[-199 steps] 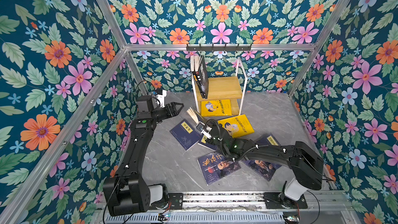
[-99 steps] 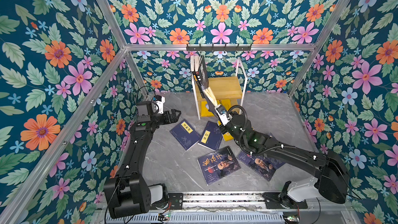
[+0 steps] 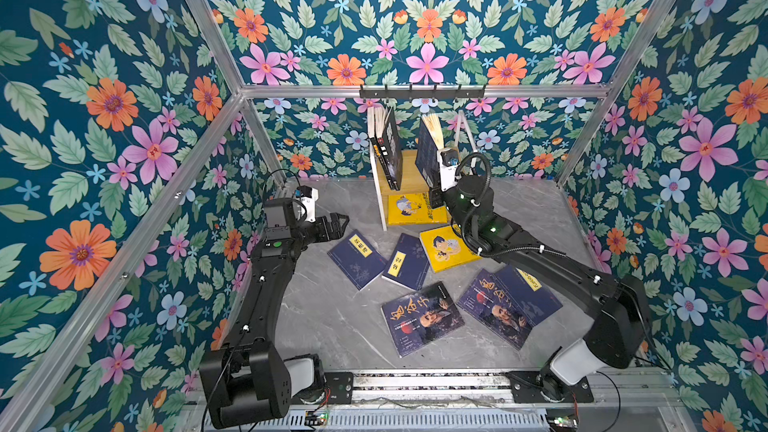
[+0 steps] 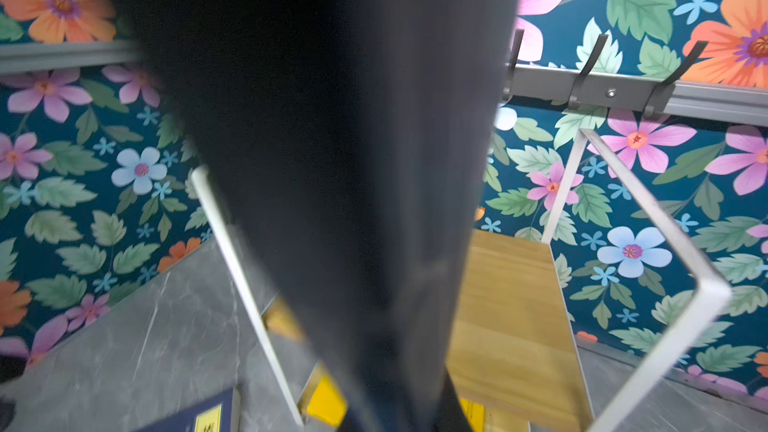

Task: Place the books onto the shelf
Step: 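Carry the upright blue book with the right gripper onto the wooden shelf, then stand the blue book against the wolf-eye book and open the right gripper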

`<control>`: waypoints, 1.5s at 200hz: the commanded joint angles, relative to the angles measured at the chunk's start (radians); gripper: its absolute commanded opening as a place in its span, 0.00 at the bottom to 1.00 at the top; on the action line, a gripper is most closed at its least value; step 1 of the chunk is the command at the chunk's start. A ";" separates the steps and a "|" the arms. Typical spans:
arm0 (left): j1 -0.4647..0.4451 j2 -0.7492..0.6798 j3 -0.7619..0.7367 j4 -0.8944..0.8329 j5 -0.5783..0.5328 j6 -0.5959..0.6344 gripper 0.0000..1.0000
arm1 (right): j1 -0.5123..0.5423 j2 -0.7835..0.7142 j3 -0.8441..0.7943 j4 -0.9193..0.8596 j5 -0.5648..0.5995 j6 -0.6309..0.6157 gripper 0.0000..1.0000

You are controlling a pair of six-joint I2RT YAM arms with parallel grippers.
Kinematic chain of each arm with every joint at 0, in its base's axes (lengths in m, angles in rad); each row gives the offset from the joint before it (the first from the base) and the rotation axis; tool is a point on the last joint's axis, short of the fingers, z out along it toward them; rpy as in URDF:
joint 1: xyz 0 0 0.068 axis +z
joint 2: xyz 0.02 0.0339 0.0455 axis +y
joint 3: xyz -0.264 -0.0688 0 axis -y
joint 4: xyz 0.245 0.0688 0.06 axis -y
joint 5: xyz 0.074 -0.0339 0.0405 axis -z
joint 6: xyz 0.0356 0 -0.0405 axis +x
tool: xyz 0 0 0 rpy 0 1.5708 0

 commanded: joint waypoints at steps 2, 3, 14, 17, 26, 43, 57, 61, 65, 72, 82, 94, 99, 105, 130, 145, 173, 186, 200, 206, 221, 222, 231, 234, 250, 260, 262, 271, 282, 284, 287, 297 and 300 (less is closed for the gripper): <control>0.001 -0.002 0.011 0.022 0.003 -0.003 1.00 | -0.023 0.102 0.120 -0.018 0.035 0.060 0.00; 0.001 -0.002 0.011 0.023 0.004 -0.002 1.00 | -0.024 0.106 0.125 -0.020 0.034 0.061 0.00; 0.001 -0.007 0.001 0.034 0.007 -0.002 1.00 | -0.027 0.156 0.177 -0.021 0.018 0.052 0.00; 0.001 -0.008 -0.003 0.035 0.008 -0.002 1.00 | -0.029 0.170 0.192 -0.020 0.017 0.049 0.00; 0.002 -0.007 -0.005 0.036 0.011 -0.002 1.00 | -0.030 0.210 0.237 -0.034 0.024 0.048 0.00; 0.002 0.000 0.007 0.029 0.012 -0.007 1.00 | -0.030 0.283 0.325 -0.096 0.030 0.059 0.00; 0.001 -0.004 0.008 0.032 0.009 -0.008 1.00 | -0.030 0.321 0.364 -0.129 -0.001 0.086 0.00; 0.000 -0.006 0.004 0.033 0.008 -0.008 1.00 | -0.030 0.330 0.370 -0.127 -0.016 0.088 0.00; 0.000 -0.007 0.003 0.032 0.007 -0.007 1.00 | -0.030 0.339 0.376 -0.127 -0.026 0.091 0.00; 0.000 -0.007 0.002 0.032 0.006 -0.003 1.00 | -0.031 0.356 0.389 -0.137 -0.032 0.105 0.00; 0.000 -0.005 0.007 0.025 0.001 0.000 1.00 | -0.030 0.377 0.418 -0.171 -0.041 0.132 0.00; 0.000 -0.004 0.014 0.022 0.000 -0.002 1.00 | -0.028 0.395 0.433 -0.189 -0.049 0.144 0.00; 0.000 -0.005 0.014 0.021 0.001 -0.002 1.00 | -0.027 0.399 0.435 -0.187 -0.054 0.150 0.00; 0.000 -0.008 0.009 0.025 0.002 -0.004 1.00 | -0.027 0.402 0.436 -0.184 -0.067 0.152 0.00; 0.000 -0.002 0.010 0.026 0.001 -0.008 1.00 | -0.025 0.425 0.459 -0.204 -0.097 0.158 0.00; 0.000 0.003 0.018 0.023 -0.016 -0.022 1.00 | -0.018 0.432 0.476 -0.240 -0.116 0.159 0.00; -0.001 0.006 0.010 0.032 -0.017 -0.019 1.00 | -0.015 0.435 0.473 -0.228 -0.150 0.138 0.10; 0.000 0.011 0.019 0.026 -0.014 -0.023 1.00 | -0.017 0.432 0.470 -0.235 -0.160 0.136 0.14; -0.001 0.005 0.016 0.030 -0.014 -0.024 1.00 | -0.016 0.426 0.458 -0.227 -0.184 0.115 0.18; -0.001 0.001 0.010 0.035 -0.012 -0.023 1.00 | -0.017 0.424 0.455 -0.227 -0.193 0.103 0.19; 0.000 -0.001 0.006 0.033 -0.012 -0.019 1.00 | -0.016 0.419 0.452 -0.240 -0.193 0.091 0.22; 0.000 0.000 0.006 0.032 -0.012 -0.019 1.00 | -0.016 0.419 0.452 -0.241 -0.192 0.090 0.22; 0.000 0.003 0.014 0.024 -0.016 -0.019 1.00 | -0.016 0.409 0.445 -0.252 -0.197 0.086 0.24; 0.000 0.003 0.016 0.023 -0.017 -0.020 1.00 | -0.016 0.404 0.442 -0.252 -0.202 0.082 0.25; 0.001 -0.003 0.012 0.030 -0.017 -0.019 1.00 | -0.017 0.378 0.419 -0.250 -0.249 0.044 0.29; 0.001 -0.004 0.003 0.035 -0.019 -0.015 1.00 | -0.015 0.367 0.419 -0.270 -0.273 0.014 0.32; 0.002 -0.004 0.002 0.036 -0.020 -0.014 1.00 | -0.015 0.365 0.419 -0.276 -0.277 0.008 0.33; 0.001 -0.002 0.004 0.032 -0.020 -0.014 1.00 | -0.015 0.350 0.415 -0.301 -0.295 -0.021 0.36; 0.003 0.002 0.010 0.029 -0.021 -0.018 1.00 | -0.016 0.326 0.395 -0.312 -0.314 -0.051 0.40; 0.003 0.002 0.011 0.029 -0.022 -0.019 1.00 | -0.016 0.322 0.390 -0.311 -0.321 -0.058 0.40; 0.003 0.002 0.011 0.029 -0.022 -0.019 1.00 | -0.016 0.315 0.382 -0.307 -0.333 -0.067 0.41; 0.003 -0.001 0.006 0.036 -0.023 -0.019 1.00 | -0.017 0.298 0.356 -0.289 -0.385 -0.098 0.45; 0.003 -0.001 0.004 0.038 -0.023 -0.019 1.00 | -0.018 0.295 0.352 -0.284 -0.396 -0.107 0.46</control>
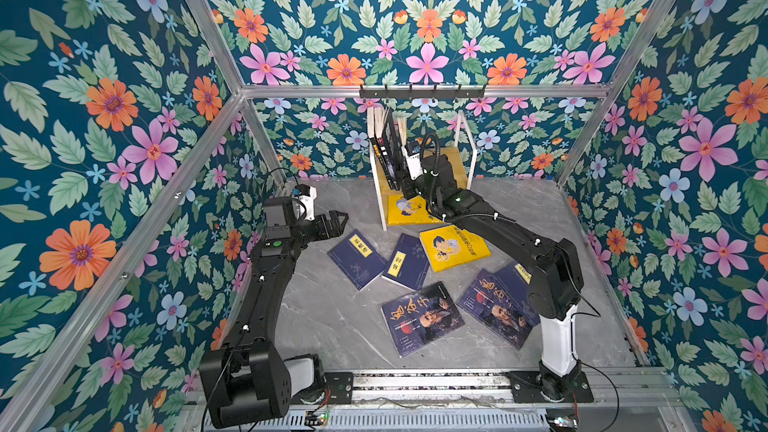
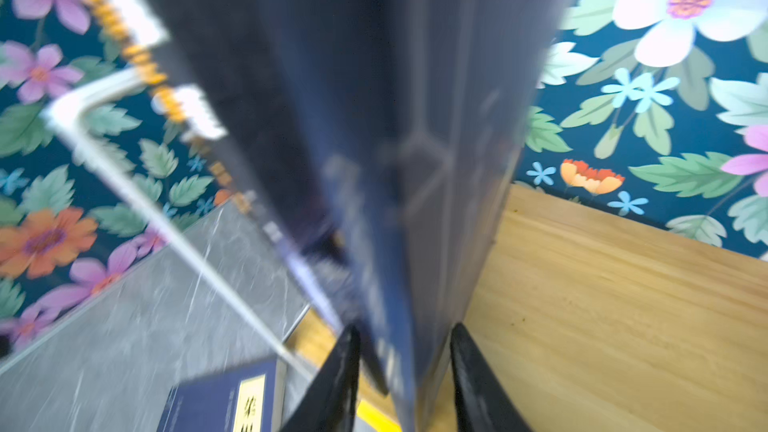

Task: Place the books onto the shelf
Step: 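Stand the blue book against the wolf-eye book and open the right gripper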

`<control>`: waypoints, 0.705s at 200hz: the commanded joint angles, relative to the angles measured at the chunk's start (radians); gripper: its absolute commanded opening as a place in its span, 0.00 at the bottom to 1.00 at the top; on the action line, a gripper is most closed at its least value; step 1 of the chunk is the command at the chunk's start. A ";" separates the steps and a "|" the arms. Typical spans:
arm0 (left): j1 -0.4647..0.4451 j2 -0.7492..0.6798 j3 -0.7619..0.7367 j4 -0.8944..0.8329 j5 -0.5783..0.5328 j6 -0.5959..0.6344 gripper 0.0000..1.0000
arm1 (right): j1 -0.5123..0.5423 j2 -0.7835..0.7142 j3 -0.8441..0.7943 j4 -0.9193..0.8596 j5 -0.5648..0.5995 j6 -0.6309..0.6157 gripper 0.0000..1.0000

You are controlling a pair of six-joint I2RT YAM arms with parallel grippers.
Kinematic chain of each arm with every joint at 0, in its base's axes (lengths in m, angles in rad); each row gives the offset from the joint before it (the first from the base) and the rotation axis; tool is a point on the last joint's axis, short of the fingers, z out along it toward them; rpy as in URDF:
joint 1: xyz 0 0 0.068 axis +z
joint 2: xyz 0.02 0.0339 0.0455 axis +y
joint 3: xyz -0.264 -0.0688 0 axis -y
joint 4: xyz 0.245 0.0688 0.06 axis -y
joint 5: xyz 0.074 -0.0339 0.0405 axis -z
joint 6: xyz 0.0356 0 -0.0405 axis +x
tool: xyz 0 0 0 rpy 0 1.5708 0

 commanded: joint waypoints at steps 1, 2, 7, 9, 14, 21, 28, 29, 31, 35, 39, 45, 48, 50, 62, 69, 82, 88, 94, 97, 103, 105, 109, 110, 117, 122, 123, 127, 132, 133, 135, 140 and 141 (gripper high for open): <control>0.003 -0.003 -0.002 0.024 -0.009 0.008 1.00 | -0.001 -0.036 -0.037 0.002 -0.116 -0.103 0.47; 0.003 -0.004 -0.002 0.025 -0.008 0.008 1.00 | -0.001 -0.036 -0.037 0.002 -0.119 -0.107 0.47; 0.002 -0.004 -0.005 0.027 -0.008 0.008 1.00 | -0.002 -0.035 -0.036 0.004 -0.135 -0.120 0.48; 0.003 -0.003 -0.006 0.027 -0.008 0.008 1.00 | -0.002 -0.034 -0.036 0.003 -0.140 -0.124 0.49; 0.004 -0.002 -0.006 0.026 -0.007 0.008 1.00 | -0.004 -0.032 -0.030 -0.001 -0.150 -0.134 0.50; 0.007 0.001 -0.002 0.024 -0.006 0.004 1.00 | -0.004 -0.027 -0.019 -0.012 -0.162 -0.144 0.52; 0.010 0.002 0.001 0.022 -0.006 -0.002 1.00 | -0.005 -0.026 -0.011 -0.020 -0.176 -0.150 0.53; 0.010 0.002 0.001 0.022 -0.006 -0.002 1.00 | -0.005 -0.026 -0.010 -0.021 -0.179 -0.151 0.53; 0.010 0.002 0.002 0.022 -0.006 -0.003 1.00 | -0.007 -0.025 -0.008 -0.023 -0.184 -0.153 0.54; 0.012 0.001 0.002 0.022 -0.006 -0.005 1.00 | -0.008 -0.025 -0.006 -0.024 -0.194 -0.156 0.54; 0.012 -0.002 0.001 0.024 -0.005 -0.003 1.00 | -0.009 -0.023 -0.005 -0.024 -0.207 -0.160 0.55; 0.011 -0.006 -0.004 0.027 -0.006 -0.001 1.00 | -0.013 -0.024 -0.003 -0.022 -0.223 -0.165 0.56; 0.011 -0.009 -0.007 0.029 -0.006 -0.001 1.00 | -0.013 -0.022 -0.002 -0.020 -0.230 -0.166 0.57; 0.012 -0.011 -0.008 0.030 -0.006 0.000 1.00 | -0.014 -0.021 -0.002 -0.019 -0.232 -0.168 0.57; 0.015 -0.014 -0.011 0.027 -0.004 0.005 1.00 | -0.020 -0.014 0.011 -0.022 -0.249 -0.175 0.58; 0.017 -0.012 -0.008 0.023 -0.006 0.002 1.00 | -0.023 -0.009 0.024 -0.033 -0.257 -0.174 0.58; 0.020 -0.010 0.000 0.020 -0.006 -0.004 1.00 | -0.027 -0.008 0.031 -0.042 -0.286 -0.179 0.59; 0.019 -0.012 -0.002 0.023 -0.005 -0.004 1.00 | -0.029 -0.008 0.032 -0.043 -0.299 -0.183 0.59; 0.020 -0.015 -0.006 0.029 -0.003 -0.004 1.00 | -0.031 -0.008 0.034 -0.043 -0.312 -0.190 0.59; 0.020 -0.017 -0.009 0.032 -0.001 -0.004 1.00 | -0.033 -0.005 0.034 -0.043 -0.317 -0.194 0.59; 0.019 -0.018 -0.015 0.034 0.000 -0.004 1.00 | -0.038 -0.002 0.038 -0.046 -0.324 -0.200 0.59; 0.020 -0.018 -0.016 0.035 0.000 -0.004 1.00 | -0.039 0.001 0.040 -0.048 -0.325 -0.202 0.59; 0.019 -0.018 -0.017 0.034 0.000 -0.004 1.00 | -0.040 0.003 0.045 -0.050 -0.327 -0.202 0.59; 0.018 -0.018 -0.016 0.033 0.000 -0.003 1.00 | -0.041 0.005 0.045 -0.050 -0.327 -0.202 0.59; 0.021 -0.016 -0.013 0.027 -0.002 -0.004 1.00 | -0.045 0.008 0.052 -0.055 -0.329 -0.199 0.59; 0.021 -0.013 -0.008 0.025 -0.002 -0.006 1.00 | -0.049 0.010 0.057 -0.059 -0.333 -0.194 0.59; 0.020 -0.013 -0.007 0.024 -0.003 -0.006 1.00 | -0.050 0.009 0.057 -0.060 -0.335 -0.194 0.59; 0.021 -0.013 -0.004 0.024 -0.003 -0.007 1.00 | -0.051 0.009 0.058 -0.061 -0.342 -0.190 0.59; 0.021 -0.014 -0.003 0.024 -0.003 -0.007 1.00 | -0.054 0.008 0.057 -0.060 -0.351 -0.191 0.59; 0.021 -0.014 -0.003 0.024 -0.002 -0.007 1.00 | -0.054 0.007 0.057 -0.060 -0.353 -0.191 0.59; 0.022 -0.016 -0.003 0.024 -0.003 -0.007 1.00 | -0.055 0.008 0.056 -0.059 -0.356 -0.192 0.60; 0.023 -0.018 -0.007 0.028 -0.002 -0.007 1.00 | -0.057 0.005 0.055 -0.056 -0.366 -0.198 0.60; 0.022 -0.019 -0.008 0.028 -0.002 -0.007 1.00 | -0.057 0.007 0.055 -0.055 -0.367 -0.199 0.60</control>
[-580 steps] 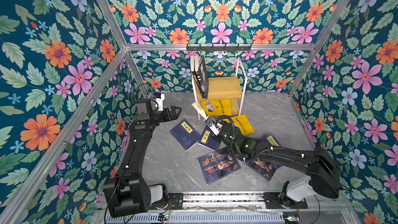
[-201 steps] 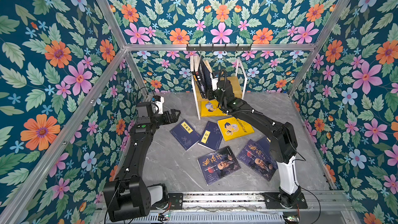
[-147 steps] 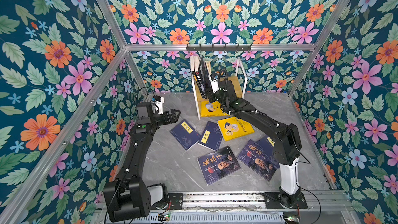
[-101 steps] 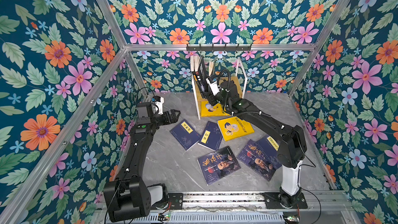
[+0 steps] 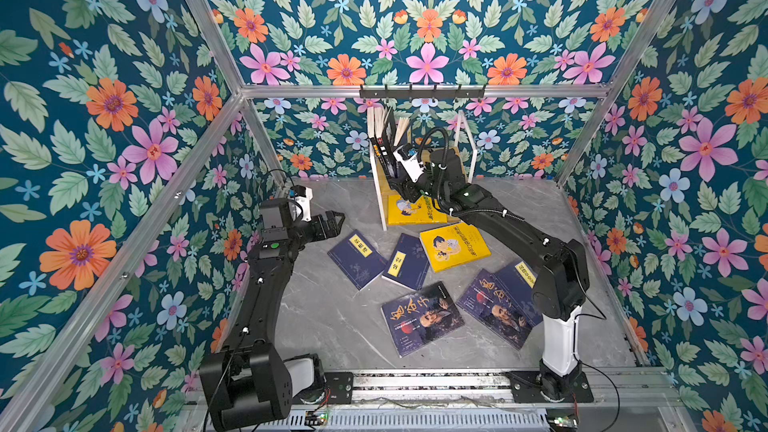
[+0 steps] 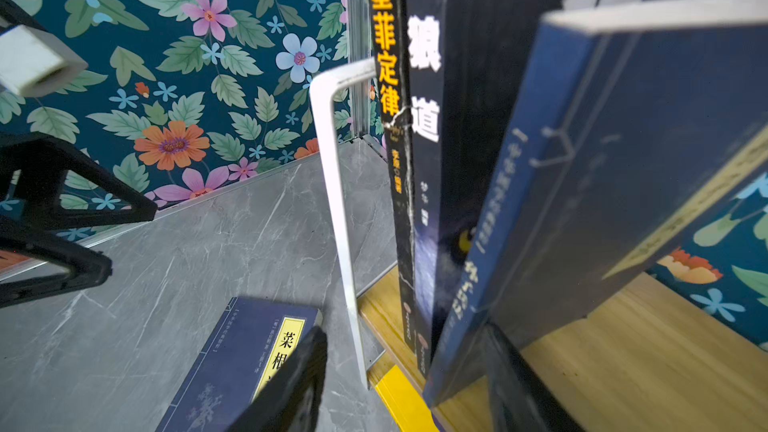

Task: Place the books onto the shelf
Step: 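Stand the blue book against the wolf-eye book and open the right gripper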

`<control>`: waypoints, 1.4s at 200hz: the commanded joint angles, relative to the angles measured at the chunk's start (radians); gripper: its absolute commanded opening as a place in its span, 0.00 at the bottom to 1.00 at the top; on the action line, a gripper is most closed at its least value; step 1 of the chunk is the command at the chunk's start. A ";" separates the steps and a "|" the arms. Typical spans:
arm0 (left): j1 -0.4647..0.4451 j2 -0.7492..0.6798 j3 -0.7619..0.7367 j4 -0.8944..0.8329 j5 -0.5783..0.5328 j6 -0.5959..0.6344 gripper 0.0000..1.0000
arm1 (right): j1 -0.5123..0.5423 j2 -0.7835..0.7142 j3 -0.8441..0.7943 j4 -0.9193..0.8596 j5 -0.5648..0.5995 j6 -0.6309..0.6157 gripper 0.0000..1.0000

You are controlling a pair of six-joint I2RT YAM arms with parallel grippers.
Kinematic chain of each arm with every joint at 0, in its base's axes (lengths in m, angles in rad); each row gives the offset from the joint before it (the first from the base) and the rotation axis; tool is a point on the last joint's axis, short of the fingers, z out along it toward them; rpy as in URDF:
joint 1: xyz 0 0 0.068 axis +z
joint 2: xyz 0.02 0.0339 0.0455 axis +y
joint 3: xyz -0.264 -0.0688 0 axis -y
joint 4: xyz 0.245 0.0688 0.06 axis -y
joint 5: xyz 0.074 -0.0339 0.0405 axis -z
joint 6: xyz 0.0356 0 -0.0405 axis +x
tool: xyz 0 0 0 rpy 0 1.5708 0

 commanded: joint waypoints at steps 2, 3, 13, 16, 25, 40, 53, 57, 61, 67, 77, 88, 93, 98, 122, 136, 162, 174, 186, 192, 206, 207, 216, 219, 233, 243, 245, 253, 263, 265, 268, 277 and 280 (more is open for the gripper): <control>0.003 -0.006 0.002 0.024 0.001 -0.002 1.00 | -0.008 0.002 0.008 -0.001 -0.060 -0.023 0.60; 0.002 -0.006 0.002 0.025 0.001 -0.002 1.00 | -0.009 0.002 0.009 -0.001 -0.062 -0.025 0.60; 0.003 -0.007 -0.006 0.027 0.001 0.002 1.00 | -0.015 0.011 0.015 0.001 -0.080 -0.036 0.60; 0.005 -0.006 -0.007 0.026 0.002 0.002 1.00 | -0.018 0.015 0.023 -0.005 -0.084 -0.036 0.59; 0.007 -0.003 -0.002 0.023 0.001 -0.004 1.00 | -0.028 0.031 0.058 -0.039 -0.128 -0.035 0.57; 0.010 0.000 0.008 0.020 0.006 -0.016 1.00 | -0.057 0.057 0.118 -0.103 -0.216 -0.025 0.56; 0.008 -0.006 0.003 0.025 0.007 -0.015 1.00 | -0.077 0.054 0.115 -0.082 -0.276 -0.031 0.57; 0.008 -0.006 0.000 0.026 0.008 -0.013 1.00 | -0.081 0.053 0.112 -0.072 -0.293 -0.035 0.58; 0.008 -0.006 -0.001 0.025 0.007 -0.011 1.00 | -0.088 0.055 0.113 -0.063 -0.314 -0.038 0.58; 0.011 -0.005 -0.002 0.025 0.005 -0.010 1.00 | -0.093 0.059 0.118 -0.060 -0.336 -0.037 0.59; 0.011 0.000 0.002 0.022 0.006 -0.012 1.00 | -0.106 0.076 0.144 -0.067 -0.384 -0.029 0.61; 0.014 0.000 0.007 0.022 0.013 -0.014 1.00 | -0.111 0.095 0.186 -0.098 -0.421 -0.031 0.62; 0.014 -0.002 0.007 0.024 0.016 -0.015 1.00 | -0.112 0.103 0.202 -0.108 -0.430 -0.036 0.63; 0.014 -0.004 0.004 0.027 0.018 -0.015 1.00 | -0.114 0.111 0.215 -0.113 -0.434 -0.042 0.63; 0.015 -0.003 0.005 0.020 0.012 -0.012 1.00 | -0.117 0.138 0.233 -0.112 -0.453 -0.047 0.72; 0.014 -0.004 0.009 0.019 0.015 -0.013 1.00 | -0.119 0.143 0.218 -0.104 -0.457 -0.054 0.90; 0.014 -0.007 0.000 0.024 0.017 -0.012 1.00 | -0.126 0.149 0.192 -0.104 -0.463 -0.082 0.99; 0.013 -0.001 0.009 0.020 0.016 -0.016 1.00 | -0.136 0.148 0.168 -0.075 -0.467 -0.066 0.99; 0.014 -0.004 0.011 0.024 0.020 -0.019 1.00 | -0.147 0.149 0.144 -0.049 -0.493 -0.066 0.99; 0.014 -0.006 0.006 0.028 0.021 -0.019 1.00 | -0.152 0.152 0.135 -0.040 -0.505 -0.075 0.99; 0.014 -0.009 -0.003 0.032 0.020 -0.015 1.00 | -0.163 0.163 0.128 -0.033 -0.508 -0.082 0.98; 0.013 -0.009 -0.003 0.032 0.019 -0.015 1.00 | -0.164 0.165 0.129 -0.033 -0.509 -0.081 0.98; 0.015 -0.007 -0.001 0.028 0.015 -0.015 1.00 | -0.173 0.176 0.132 -0.038 -0.515 -0.076 0.97; 0.016 -0.006 0.002 0.026 0.015 -0.015 1.00 | -0.174 0.179 0.132 -0.038 -0.521 -0.074 0.97; 0.016 -0.012 0.003 0.026 0.016 -0.016 0.99 | -0.182 0.192 0.134 -0.033 -0.546 -0.071 0.97; 0.016 -0.015 -0.001 0.028 0.017 -0.014 1.00 | -0.185 0.207 0.143 -0.035 -0.559 -0.074 0.97; 0.016 -0.016 -0.002 0.029 0.016 -0.013 1.00 | -0.186 0.212 0.146 -0.037 -0.562 -0.074 0.97; 0.016 -0.014 -0.003 0.026 0.015 -0.011 1.00 | -0.186 0.224 0.155 -0.042 -0.565 -0.073 0.96; 0.018 -0.011 0.002 0.023 0.013 -0.012 1.00 | -0.186 0.237 0.167 -0.049 -0.569 -0.067 0.96; 0.019 -0.010 0.002 0.023 0.013 -0.014 1.00 | -0.186 0.239 0.167 -0.051 -0.570 -0.067 0.96; 0.019 -0.008 0.005 0.023 0.013 -0.016 1.00 | -0.186 0.242 0.170 -0.054 -0.574 -0.067 0.96; 0.019 -0.009 0.007 0.023 0.015 -0.018 1.00 | -0.186 0.250 0.178 -0.056 -0.580 -0.068 0.95; 0.019 -0.010 0.007 0.023 0.015 -0.018 1.00 | -0.186 0.253 0.180 -0.057 -0.581 -0.069 0.95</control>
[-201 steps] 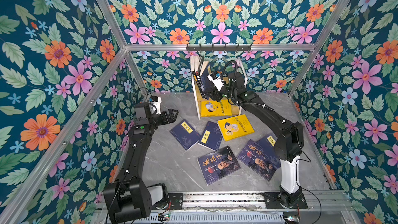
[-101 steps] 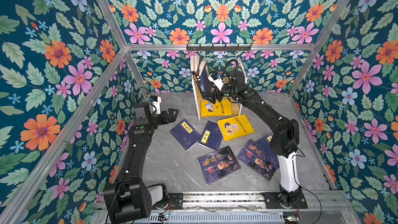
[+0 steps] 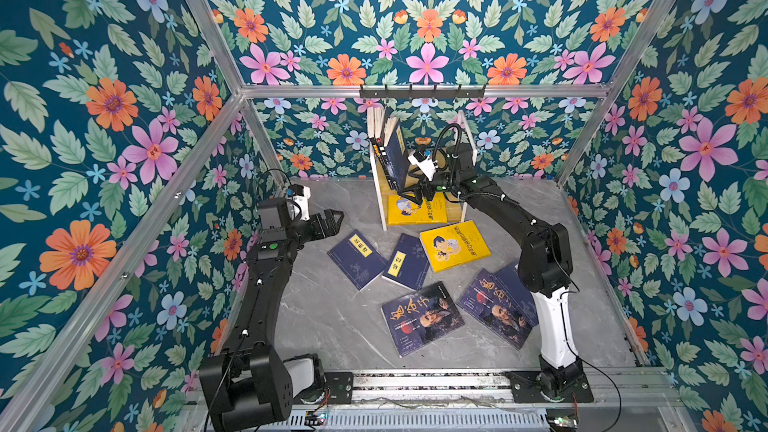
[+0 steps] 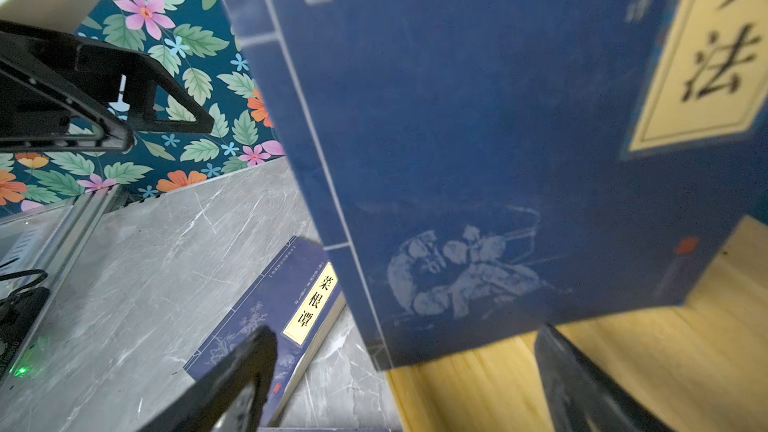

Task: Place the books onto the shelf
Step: 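Withdraw the right gripper from the shelf toward the table books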

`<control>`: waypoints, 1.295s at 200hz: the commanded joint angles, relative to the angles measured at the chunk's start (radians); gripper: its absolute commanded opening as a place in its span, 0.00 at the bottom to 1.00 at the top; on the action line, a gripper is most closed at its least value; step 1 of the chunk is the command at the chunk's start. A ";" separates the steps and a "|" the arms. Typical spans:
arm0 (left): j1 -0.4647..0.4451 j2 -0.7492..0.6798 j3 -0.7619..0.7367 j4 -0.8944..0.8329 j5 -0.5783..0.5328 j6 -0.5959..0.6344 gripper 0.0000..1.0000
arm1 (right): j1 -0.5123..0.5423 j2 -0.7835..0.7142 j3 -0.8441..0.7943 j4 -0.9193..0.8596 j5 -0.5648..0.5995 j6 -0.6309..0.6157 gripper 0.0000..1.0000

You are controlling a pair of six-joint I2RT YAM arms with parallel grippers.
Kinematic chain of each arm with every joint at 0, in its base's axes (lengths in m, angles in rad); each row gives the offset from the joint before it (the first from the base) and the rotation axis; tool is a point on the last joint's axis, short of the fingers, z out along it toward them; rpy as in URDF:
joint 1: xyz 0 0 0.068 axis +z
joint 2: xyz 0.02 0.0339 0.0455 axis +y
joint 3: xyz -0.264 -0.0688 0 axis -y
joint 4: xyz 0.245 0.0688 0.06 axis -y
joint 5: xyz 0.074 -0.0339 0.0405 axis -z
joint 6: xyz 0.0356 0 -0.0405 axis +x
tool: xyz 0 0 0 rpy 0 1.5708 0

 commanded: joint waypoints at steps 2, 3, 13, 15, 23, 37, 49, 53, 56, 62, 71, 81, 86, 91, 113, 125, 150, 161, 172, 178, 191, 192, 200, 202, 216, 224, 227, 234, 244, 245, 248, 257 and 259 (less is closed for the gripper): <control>0.003 -0.001 0.008 0.010 0.004 0.003 1.00 | 0.000 0.020 0.022 0.006 -0.047 -0.012 0.95; 0.003 -0.002 0.008 0.011 0.004 0.003 1.00 | 0.000 0.021 0.024 0.005 -0.048 -0.013 0.95; 0.004 -0.006 -0.001 0.016 0.005 0.005 1.00 | -0.003 0.036 0.043 -0.010 -0.048 -0.022 0.94; 0.003 -0.006 -0.002 0.017 0.005 0.006 1.00 | -0.004 0.040 0.048 -0.013 -0.047 -0.022 0.94; 0.005 -0.004 -0.005 0.015 0.003 0.009 1.00 | -0.007 0.053 0.067 -0.023 -0.042 -0.018 0.93; 0.007 0.002 0.004 0.011 0.000 0.006 1.00 | -0.011 0.071 0.093 -0.029 -0.035 0.005 0.90; 0.008 0.003 0.004 0.013 0.003 0.003 1.00 | -0.010 0.083 0.108 -0.035 -0.047 0.004 0.89; 0.008 0.002 0.003 0.015 0.006 0.004 1.00 | -0.011 0.087 0.117 -0.041 -0.053 -0.001 0.89; 0.008 0.002 0.002 0.017 0.005 0.004 1.00 | -0.010 0.092 0.124 -0.048 -0.055 -0.003 0.88; 0.008 0.002 -0.002 0.018 0.005 0.004 1.00 | -0.010 0.100 0.138 -0.059 -0.055 -0.007 0.87; 0.008 0.005 -0.003 0.018 0.003 0.006 1.00 | -0.011 0.112 0.157 -0.074 -0.050 -0.010 0.86; 0.008 0.011 0.002 0.014 0.002 0.005 1.00 | -0.012 0.119 0.167 -0.073 -0.047 0.000 0.84; 0.008 0.012 0.004 0.013 0.001 0.003 1.00 | -0.014 0.121 0.166 -0.070 -0.047 0.004 0.84; 0.008 0.012 0.007 0.012 0.001 0.003 1.00 | -0.014 0.122 0.167 -0.066 -0.048 0.006 0.83; 0.009 0.006 -0.004 0.017 0.000 0.010 1.00 | -0.016 0.135 0.182 -0.073 -0.049 -0.002 0.81; 0.008 0.011 -0.001 0.013 -0.002 0.011 1.00 | -0.016 0.137 0.180 -0.067 -0.049 0.008 0.79; 0.011 0.007 -0.001 0.017 0.002 0.006 1.00 | -0.016 0.145 0.185 -0.069 -0.072 0.008 0.79; 0.011 0.005 -0.008 0.021 0.003 0.010 1.00 | -0.017 0.147 0.189 -0.076 -0.059 -0.001 0.78; 0.012 0.008 -0.006 0.016 -0.001 0.011 1.00 | -0.022 0.147 0.189 -0.074 -0.052 0.014 0.77; 0.012 0.010 0.000 0.012 -0.002 0.010 1.00 | -0.023 0.147 0.189 -0.072 -0.058 0.024 0.77; 0.014 0.008 0.001 0.013 0.000 0.009 1.00 | -0.022 0.143 0.188 -0.072 -0.077 0.021 0.77; 0.014 0.008 0.001 0.014 0.000 0.009 1.00 | -0.022 0.145 0.189 -0.073 -0.078 0.019 0.77; 0.014 0.005 -0.006 0.019 0.000 0.010 1.00 | -0.022 0.142 0.188 -0.073 -0.079 0.017 0.77; 0.014 0.005 -0.006 0.019 0.000 0.009 1.00 | -0.022 0.142 0.188 -0.073 -0.077 0.017 0.77; 0.014 0.005 -0.009 0.019 0.001 0.010 1.00 | -0.023 0.137 0.182 -0.072 -0.060 0.019 0.76; 0.015 0.008 -0.003 0.015 0.002 0.009 1.00 | -0.022 0.135 0.180 -0.066 -0.058 0.030 0.75; 0.015 0.009 -0.001 0.015 0.006 0.009 1.00 | -0.022 0.134 0.180 -0.064 -0.060 0.039 0.75; 0.015 0.008 -0.002 0.020 0.021 0.013 1.00 | -0.023 0.133 0.182 -0.061 -0.066 0.052 0.75; 0.015 0.004 -0.012 0.030 0.039 0.020 1.00 | -0.022 0.127 0.184 -0.065 -0.075 0.052 0.75; 0.015 0.004 -0.014 0.032 0.039 0.021 1.00 | -0.022 0.126 0.184 -0.065 -0.075 0.052 0.75; 0.015 0.003 -0.018 0.035 0.043 0.022 1.00 | -0.022 0.123 0.182 -0.065 -0.073 0.053 0.76; 0.015 0.002 -0.030 0.038 0.059 0.034 1.00 | -0.022 0.107 0.164 -0.055 -0.060 0.058 0.78; 0.015 0.002 -0.032 0.038 0.063 0.035 1.00 | -0.022 0.102 0.157 -0.051 -0.057 0.061 0.79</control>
